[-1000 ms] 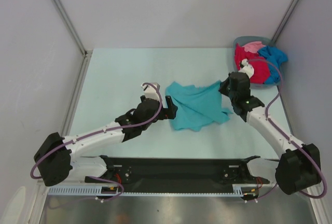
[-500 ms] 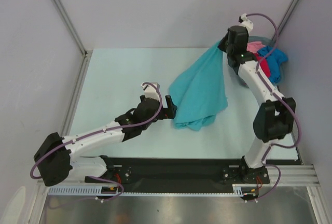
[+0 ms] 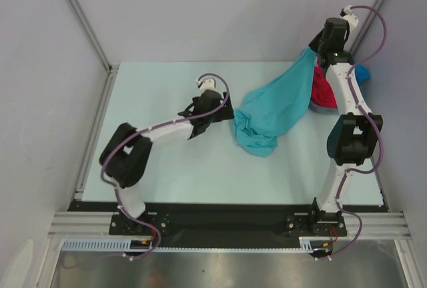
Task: Fold and stack the t-shirts
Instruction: Flatten the tshirt out
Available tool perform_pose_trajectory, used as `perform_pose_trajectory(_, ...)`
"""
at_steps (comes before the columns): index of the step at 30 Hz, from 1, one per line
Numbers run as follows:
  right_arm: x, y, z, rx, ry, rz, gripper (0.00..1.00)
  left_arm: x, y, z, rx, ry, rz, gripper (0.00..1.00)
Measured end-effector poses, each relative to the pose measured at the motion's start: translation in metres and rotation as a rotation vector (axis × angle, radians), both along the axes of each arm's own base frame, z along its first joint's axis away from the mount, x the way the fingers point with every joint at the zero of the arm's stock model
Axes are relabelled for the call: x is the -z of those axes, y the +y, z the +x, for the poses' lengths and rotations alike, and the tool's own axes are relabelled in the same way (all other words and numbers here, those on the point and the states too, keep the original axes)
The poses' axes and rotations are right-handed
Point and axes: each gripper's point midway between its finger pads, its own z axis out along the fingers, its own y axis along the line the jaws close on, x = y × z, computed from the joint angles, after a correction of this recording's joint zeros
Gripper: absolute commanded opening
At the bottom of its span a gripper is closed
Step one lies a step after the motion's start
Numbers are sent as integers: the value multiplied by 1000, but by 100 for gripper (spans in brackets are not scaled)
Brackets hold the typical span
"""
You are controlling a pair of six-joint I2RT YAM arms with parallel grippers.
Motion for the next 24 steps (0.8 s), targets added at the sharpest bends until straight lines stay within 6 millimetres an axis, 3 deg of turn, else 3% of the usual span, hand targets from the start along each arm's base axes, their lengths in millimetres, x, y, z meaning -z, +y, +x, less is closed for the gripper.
perform_pose_trajectory(3, 20, 8, -13, -20, 40, 14, 0, 21, -12, 44, 18, 41, -61, 100)
perform_pose_trajectory(6, 36, 11, -23, -39, 73, 26, 0, 43, -17, 61, 56, 87, -131, 100)
perform_pose_trajectory(10, 43, 5, -27, -37, 79, 46, 0, 58, -34, 55, 124, 150, -234, 100)
perform_pose_trajectory(15, 38, -4, -25, -25, 55, 63, 0, 49, -61, 37, 206, 178, -389, 100)
perform_pose_trajectory(24, 44, 6, -26, -47, 61, 67, 0, 41, -90, 10, 290, 221, -507, 100)
